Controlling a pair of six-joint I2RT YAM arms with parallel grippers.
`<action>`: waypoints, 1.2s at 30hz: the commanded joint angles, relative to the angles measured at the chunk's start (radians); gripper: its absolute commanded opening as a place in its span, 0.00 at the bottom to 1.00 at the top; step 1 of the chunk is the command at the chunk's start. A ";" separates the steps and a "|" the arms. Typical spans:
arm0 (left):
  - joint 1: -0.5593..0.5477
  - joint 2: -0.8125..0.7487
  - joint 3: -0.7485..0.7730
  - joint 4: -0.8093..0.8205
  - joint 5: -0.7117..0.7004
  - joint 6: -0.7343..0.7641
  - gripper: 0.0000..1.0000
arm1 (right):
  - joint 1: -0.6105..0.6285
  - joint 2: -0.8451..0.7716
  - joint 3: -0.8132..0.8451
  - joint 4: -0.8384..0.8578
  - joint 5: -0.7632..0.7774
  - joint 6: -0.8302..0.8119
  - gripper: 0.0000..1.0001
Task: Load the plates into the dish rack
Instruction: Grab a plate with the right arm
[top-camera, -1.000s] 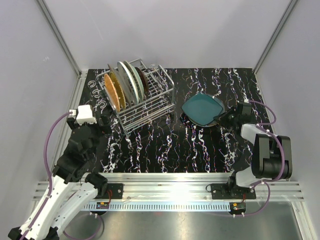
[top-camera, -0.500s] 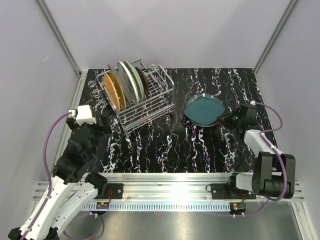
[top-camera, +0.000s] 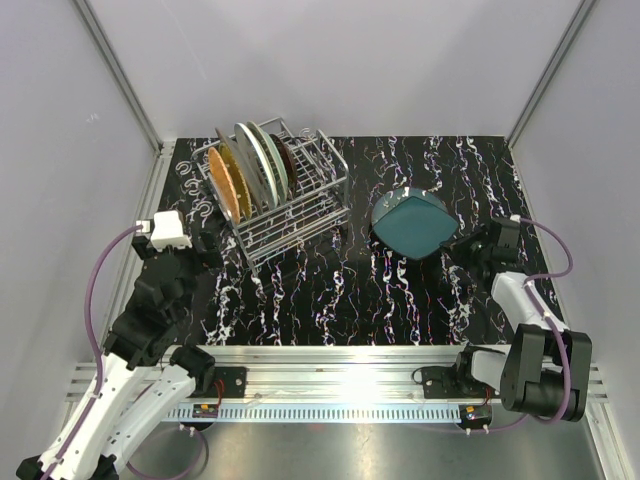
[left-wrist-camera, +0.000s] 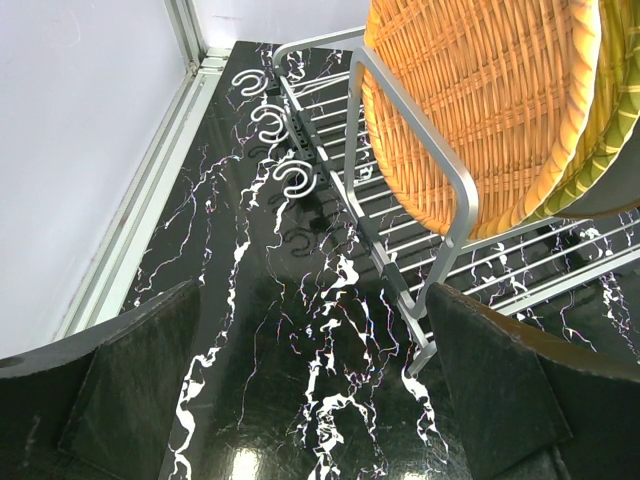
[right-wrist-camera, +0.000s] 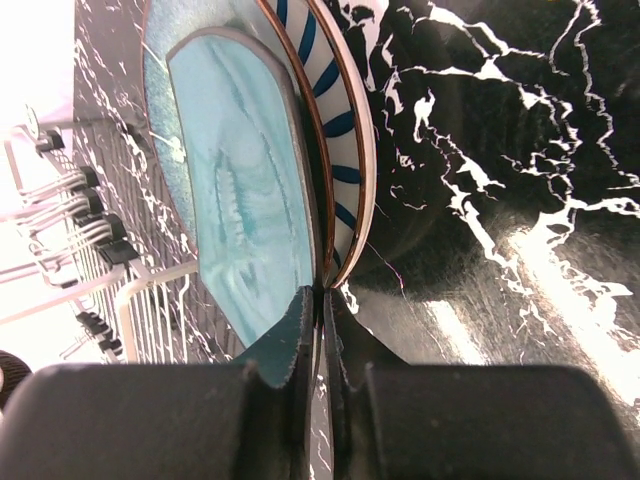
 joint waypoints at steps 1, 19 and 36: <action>0.003 -0.011 0.007 0.042 0.018 -0.004 0.99 | -0.024 -0.023 -0.004 -0.004 0.003 0.024 0.00; 0.003 -0.008 0.007 0.044 0.026 -0.002 0.99 | -0.030 0.054 -0.019 0.085 -0.070 0.055 0.00; 0.003 -0.010 0.009 0.041 0.029 -0.004 0.99 | -0.010 -0.003 -0.042 0.116 -0.247 0.050 0.00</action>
